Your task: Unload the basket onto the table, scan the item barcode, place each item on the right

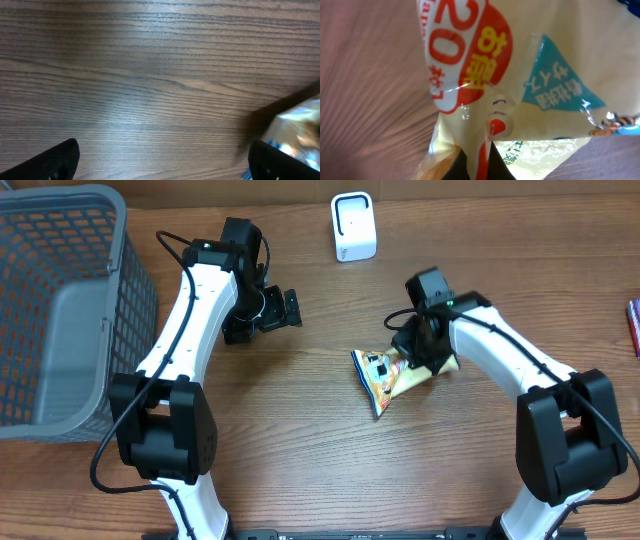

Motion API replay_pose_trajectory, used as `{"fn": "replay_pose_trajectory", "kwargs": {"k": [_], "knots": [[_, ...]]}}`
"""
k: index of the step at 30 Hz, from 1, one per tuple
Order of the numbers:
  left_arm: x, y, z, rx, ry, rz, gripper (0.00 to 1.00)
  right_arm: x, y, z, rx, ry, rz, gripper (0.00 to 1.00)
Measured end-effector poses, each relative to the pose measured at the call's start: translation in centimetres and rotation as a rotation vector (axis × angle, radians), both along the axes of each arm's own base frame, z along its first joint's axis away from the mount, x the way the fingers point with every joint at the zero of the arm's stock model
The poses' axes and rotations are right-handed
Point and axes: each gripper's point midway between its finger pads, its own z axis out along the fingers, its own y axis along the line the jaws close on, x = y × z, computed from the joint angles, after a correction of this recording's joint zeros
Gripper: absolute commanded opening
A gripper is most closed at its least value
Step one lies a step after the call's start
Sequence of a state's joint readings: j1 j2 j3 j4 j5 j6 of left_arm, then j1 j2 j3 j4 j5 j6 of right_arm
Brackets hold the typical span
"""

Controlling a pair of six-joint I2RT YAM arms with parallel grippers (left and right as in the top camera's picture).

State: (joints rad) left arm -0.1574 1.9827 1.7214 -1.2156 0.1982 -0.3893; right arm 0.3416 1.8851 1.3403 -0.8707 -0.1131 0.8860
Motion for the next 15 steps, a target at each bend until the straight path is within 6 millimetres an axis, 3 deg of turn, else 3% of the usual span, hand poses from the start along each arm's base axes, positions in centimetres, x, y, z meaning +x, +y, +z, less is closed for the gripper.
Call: {"fn": "replay_pose_trajectory", "kwargs": {"k": [10,15], "knots": [[0.1,0.2,0.0,0.012,-0.004,0.001,1.00,6.9,3.0,9.5,-0.010,-0.369,0.455,0.04],[0.3,0.2,0.0,0.013,-0.014,0.001,1.00,10.1,4.0,12.3,-0.068,-0.578,0.621,0.04]]}}
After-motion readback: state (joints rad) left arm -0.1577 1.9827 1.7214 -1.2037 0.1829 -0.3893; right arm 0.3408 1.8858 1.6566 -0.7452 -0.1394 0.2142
